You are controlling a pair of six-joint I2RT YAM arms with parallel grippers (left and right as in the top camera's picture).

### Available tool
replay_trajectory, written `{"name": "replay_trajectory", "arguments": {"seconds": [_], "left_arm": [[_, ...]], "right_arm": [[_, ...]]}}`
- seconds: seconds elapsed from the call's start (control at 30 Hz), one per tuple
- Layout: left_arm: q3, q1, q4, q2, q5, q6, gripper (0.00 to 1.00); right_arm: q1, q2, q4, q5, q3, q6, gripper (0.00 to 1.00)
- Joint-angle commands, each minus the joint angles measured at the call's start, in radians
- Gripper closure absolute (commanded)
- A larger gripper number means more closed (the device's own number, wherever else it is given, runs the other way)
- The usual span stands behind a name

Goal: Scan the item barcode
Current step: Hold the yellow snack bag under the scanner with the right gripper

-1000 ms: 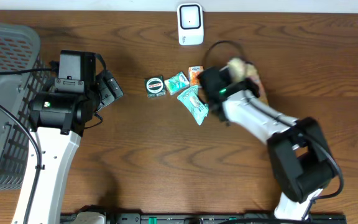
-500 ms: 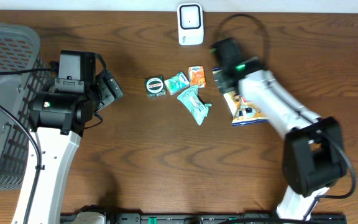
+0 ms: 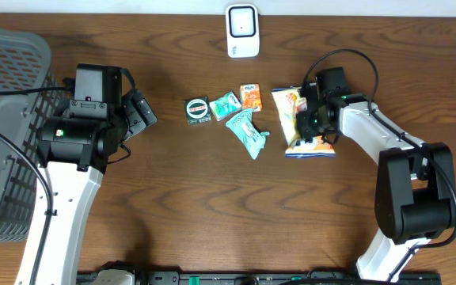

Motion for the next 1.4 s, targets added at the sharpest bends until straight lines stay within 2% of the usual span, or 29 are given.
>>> {"name": "replay_trajectory", "arguments": {"seconds": [0.0, 0.27, 0.47, 0.63, 0.73, 0.97, 1.07, 1.37], "left_arm": [[0.014, 0.004, -0.003, -0.002, -0.006, 0.01, 0.02], [0.014, 0.004, -0.003, -0.002, -0.006, 0.01, 0.02], [0.014, 0.004, -0.003, -0.002, -0.006, 0.01, 0.02], [0.014, 0.004, -0.003, -0.002, -0.006, 0.01, 0.02], [0.014, 0.004, -0.003, -0.002, -0.006, 0.01, 0.02], [0.014, 0.004, -0.003, -0.002, -0.006, 0.01, 0.02], [0.014, 0.004, -0.003, -0.002, -0.006, 0.01, 0.02], [0.014, 0.004, -0.003, -0.002, -0.006, 0.01, 0.02]], "right_arm": [[0.003, 0.001, 0.022, -0.029, 0.017, 0.071, 0.99], [0.024, -0.008, 0.077, -0.093, 0.25, 0.134, 0.99], [0.084, -0.008, 0.363, -0.062, 0.331, 0.246, 0.99], [0.129, 0.019, 0.485, -0.016, 0.383, 0.319, 0.99], [0.15, 0.113, 0.443, -0.015, 0.535, 0.318, 0.99], [0.154, 0.453, 0.175, 0.041, 0.972, 0.282, 0.99], [0.156, 0.515, 0.109, 0.046, 1.035, 0.28, 0.99], [0.18, 0.515, -0.052, 0.104, 1.052, 0.289, 0.99]]}}
